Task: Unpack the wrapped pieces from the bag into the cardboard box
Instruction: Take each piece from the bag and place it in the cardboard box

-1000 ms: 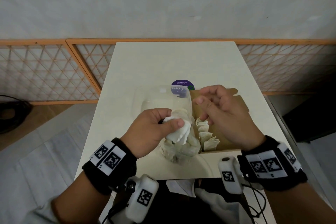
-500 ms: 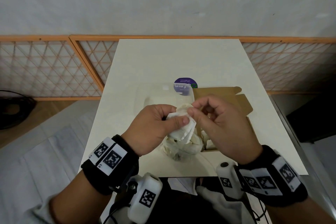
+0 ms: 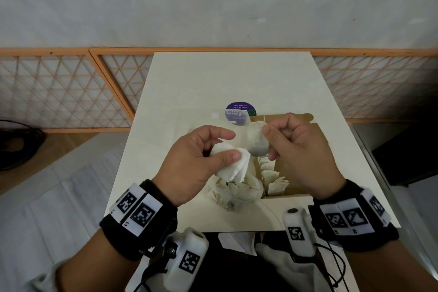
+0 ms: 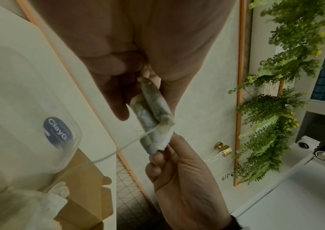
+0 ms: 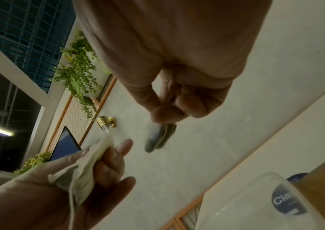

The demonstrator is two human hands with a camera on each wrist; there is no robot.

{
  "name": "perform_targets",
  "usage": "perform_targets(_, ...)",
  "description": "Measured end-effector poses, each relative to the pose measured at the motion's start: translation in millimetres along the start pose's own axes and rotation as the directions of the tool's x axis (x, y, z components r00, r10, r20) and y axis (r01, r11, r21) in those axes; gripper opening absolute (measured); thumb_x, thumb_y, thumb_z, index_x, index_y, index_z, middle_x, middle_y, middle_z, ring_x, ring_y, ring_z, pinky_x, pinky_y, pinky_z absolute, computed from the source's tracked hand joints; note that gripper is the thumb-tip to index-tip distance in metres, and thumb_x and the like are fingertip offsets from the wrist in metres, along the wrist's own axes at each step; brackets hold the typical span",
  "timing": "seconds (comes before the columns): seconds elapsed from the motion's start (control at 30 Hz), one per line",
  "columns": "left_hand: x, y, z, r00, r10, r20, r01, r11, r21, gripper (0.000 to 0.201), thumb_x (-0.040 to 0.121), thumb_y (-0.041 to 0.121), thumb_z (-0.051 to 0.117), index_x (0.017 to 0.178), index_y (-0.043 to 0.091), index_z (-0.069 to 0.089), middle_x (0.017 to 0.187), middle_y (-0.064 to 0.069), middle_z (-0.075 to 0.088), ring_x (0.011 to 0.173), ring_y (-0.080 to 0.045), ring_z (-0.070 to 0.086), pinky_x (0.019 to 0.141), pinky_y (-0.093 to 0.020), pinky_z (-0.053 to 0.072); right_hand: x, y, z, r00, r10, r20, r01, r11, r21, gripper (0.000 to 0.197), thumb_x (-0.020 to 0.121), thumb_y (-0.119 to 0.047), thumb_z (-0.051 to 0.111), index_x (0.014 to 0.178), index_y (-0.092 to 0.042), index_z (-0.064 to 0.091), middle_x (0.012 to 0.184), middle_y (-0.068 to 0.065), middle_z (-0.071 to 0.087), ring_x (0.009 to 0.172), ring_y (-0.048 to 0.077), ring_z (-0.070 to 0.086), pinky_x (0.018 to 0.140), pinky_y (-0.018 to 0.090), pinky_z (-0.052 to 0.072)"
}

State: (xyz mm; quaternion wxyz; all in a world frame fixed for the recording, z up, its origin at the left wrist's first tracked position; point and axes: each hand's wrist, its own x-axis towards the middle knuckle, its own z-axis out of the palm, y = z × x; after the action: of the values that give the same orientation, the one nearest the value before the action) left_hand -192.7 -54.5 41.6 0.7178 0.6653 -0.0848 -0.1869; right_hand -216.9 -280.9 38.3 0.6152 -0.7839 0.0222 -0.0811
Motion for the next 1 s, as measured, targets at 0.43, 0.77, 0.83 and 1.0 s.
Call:
perform_targets(0.43,6,2,16,0.950,0.304,-0.076,-0.274,0.923,0.272,0.009,0.083,0.016,0.085,0.084,0.021,0.077,0.097,0.004,0.070,0.092,-0.013,0.068,0.078,-0.025,0.054,-17,-21,19,0.989,0.087,0.118,-0.110,0.974,0.200,0.012,0.096,-0.022,0.069,0.098,-0.010,0.071,0.090,0.014,0.079,0.082,0.035,0.077,0.077,0.043,0.066)
perform_targets(0.77,10,0,16,0.978,0.175,-0.115,-0.180,0.983,-0.035,0.014,0.086,0.015,0.078,0.092,0.004,0.071,0.095,-0.016,0.075,0.085,-0.020,0.069,0.077,-0.031,0.057,-18,-21,21,0.965,0.114,0.235,-0.180,0.943,0.280,0.037,0.089,-0.017,0.073,0.125,-0.012,0.066,0.101,0.020,0.076,0.092,0.025,0.074,0.080,0.036,0.065)
perform_targets(0.83,13,-1,15,0.981,0.149,-0.121,-0.157,0.986,-0.062,0.011,0.087,0.018,0.079,0.091,0.010,0.072,0.097,-0.018,0.074,0.087,-0.021,0.067,0.077,-0.034,0.056,-18,-21,22,0.964,0.107,0.243,-0.181,0.935,0.305,0.037,0.089,-0.013,0.073,0.125,-0.012,0.065,0.099,0.016,0.079,0.090,0.020,0.075,0.079,0.033,0.064)
perform_targets(1.0,18,0,18,0.974,0.178,-0.140,-0.191,0.978,-0.079,0.014,0.085,0.018,0.080,0.092,0.010,0.071,0.094,-0.008,0.073,0.085,-0.017,0.068,0.072,-0.028,0.055,-18,-23,23,0.968,0.089,0.233,-0.154,0.949,0.276,0.041,0.093,-0.005,0.073,0.130,-0.017,0.059,0.092,0.008,0.079,0.083,0.016,0.070,0.085,0.039,0.056)
